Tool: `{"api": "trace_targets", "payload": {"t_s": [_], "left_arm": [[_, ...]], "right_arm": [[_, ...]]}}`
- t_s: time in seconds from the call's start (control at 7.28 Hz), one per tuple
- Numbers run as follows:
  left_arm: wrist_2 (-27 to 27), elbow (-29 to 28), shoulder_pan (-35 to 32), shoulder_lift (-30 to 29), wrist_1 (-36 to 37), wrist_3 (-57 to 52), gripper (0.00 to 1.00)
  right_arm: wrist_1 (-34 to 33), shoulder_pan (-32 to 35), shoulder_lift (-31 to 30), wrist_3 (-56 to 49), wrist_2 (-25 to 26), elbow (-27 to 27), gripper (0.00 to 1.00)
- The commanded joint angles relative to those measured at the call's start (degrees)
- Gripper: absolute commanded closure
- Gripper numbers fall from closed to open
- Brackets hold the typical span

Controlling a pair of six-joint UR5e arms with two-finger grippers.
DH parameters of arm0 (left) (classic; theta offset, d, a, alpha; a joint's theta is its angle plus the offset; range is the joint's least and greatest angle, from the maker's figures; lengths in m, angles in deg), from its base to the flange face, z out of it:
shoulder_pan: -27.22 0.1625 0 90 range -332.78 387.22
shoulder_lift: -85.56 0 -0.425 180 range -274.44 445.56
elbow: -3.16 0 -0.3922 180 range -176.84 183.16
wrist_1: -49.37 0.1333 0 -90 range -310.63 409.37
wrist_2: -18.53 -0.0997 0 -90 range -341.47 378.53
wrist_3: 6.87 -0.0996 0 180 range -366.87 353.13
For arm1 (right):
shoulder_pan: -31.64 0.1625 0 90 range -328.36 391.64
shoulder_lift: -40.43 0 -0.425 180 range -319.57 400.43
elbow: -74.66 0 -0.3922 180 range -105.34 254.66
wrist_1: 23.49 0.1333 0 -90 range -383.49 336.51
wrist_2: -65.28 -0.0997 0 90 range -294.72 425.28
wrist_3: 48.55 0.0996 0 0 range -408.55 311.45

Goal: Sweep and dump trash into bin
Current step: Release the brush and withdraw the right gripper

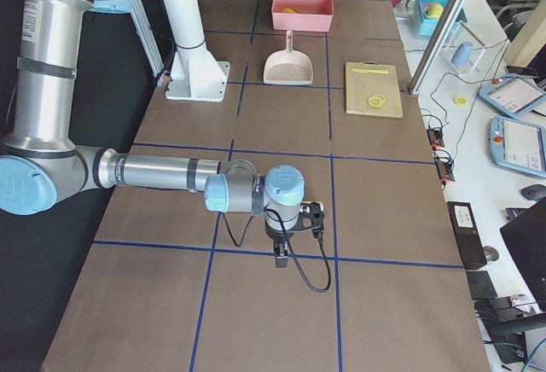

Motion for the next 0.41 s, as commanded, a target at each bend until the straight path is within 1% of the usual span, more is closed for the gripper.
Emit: {"api": "trace_targets", "payload": {"t_s": [0.0,0.27], "left_arm": [[0.1,-0.3,0.0,0.1,0.1,0.0,0.00],[0.1,-0.5,0.0,0.2,0.2,0.0,0.00]], "right_arm": [[0.1,-0.1,0.0,0.1,-0.2,-0.1,0.00],[0.1,-0.2,0.0,0.1,-0.3,-0.2,0.00]]}}
